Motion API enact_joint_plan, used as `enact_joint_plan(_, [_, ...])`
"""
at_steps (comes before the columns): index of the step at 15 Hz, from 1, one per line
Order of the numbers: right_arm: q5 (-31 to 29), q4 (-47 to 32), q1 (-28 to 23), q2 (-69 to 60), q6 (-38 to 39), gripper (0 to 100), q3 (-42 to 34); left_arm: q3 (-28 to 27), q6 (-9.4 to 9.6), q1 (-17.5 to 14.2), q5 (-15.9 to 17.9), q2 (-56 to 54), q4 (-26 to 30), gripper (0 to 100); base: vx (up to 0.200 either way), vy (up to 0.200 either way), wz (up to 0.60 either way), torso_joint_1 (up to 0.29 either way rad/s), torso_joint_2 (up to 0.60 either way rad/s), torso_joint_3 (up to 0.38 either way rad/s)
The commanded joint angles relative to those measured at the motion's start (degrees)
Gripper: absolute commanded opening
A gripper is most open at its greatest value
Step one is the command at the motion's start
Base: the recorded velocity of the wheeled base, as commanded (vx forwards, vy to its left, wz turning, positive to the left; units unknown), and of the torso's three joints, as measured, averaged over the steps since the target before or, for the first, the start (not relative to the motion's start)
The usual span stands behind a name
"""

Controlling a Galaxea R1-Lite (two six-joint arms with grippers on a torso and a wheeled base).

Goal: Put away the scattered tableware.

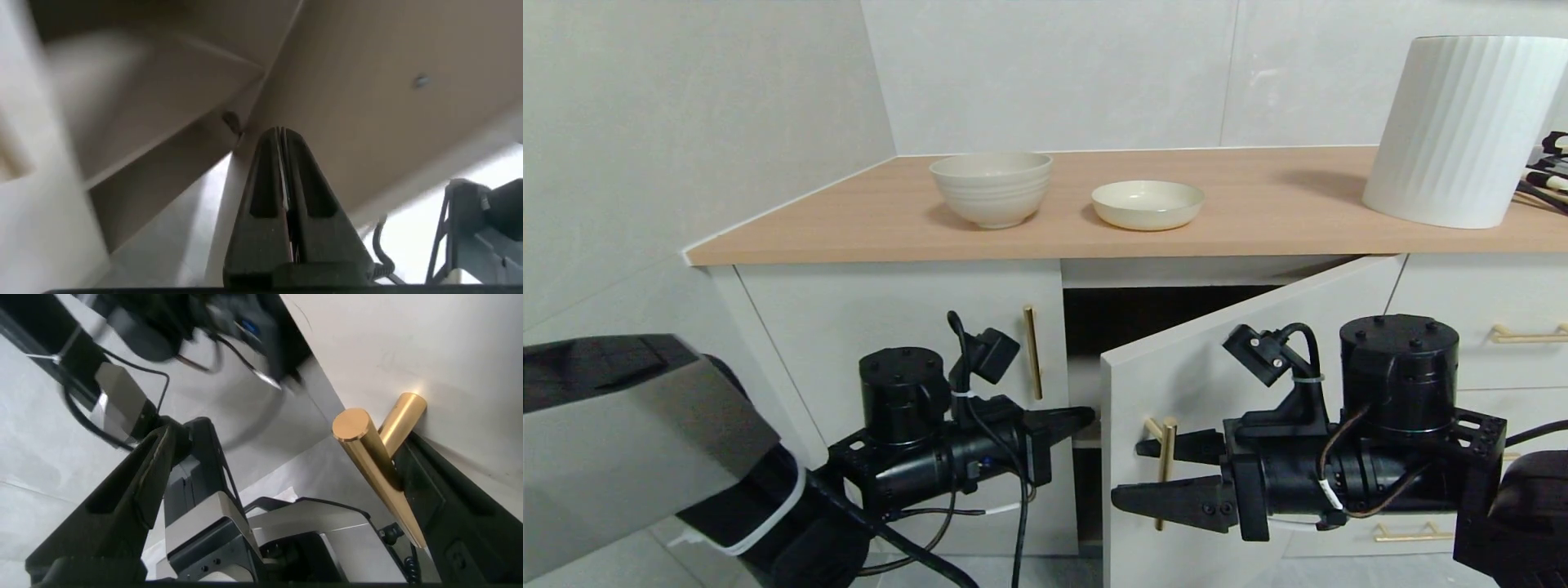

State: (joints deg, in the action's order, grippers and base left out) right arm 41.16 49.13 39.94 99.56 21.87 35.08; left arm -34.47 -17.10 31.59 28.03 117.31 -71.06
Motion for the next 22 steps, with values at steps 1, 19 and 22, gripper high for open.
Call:
enact_joint_plan(1, [-0.11,-0.09,-0.03,0.2,0.01,100,-0.28,-2.18,0.05,1.64,-0.25,4.77,-0.22,0,0.0,0.0,0.0,0.0,0.0,0.0])
enact_joint_plan(19, [-2.04,0.35,-6.63,-3.32,-0.51,100,-5.47,-3.85,-0.12,5.5,-0.25,8.73,-9.8,0,0.0,0.0,0.0,0.0,0.0,0.0])
enact_joint_plan(22, [-7.41,0.18,-6.54,-8.33,-0.86,100,-10.04,-3.85,-0.21,6.3,-0.34,8.46,-9.8,0,0.0,0.0,0.0,0.0,0.0,0.0])
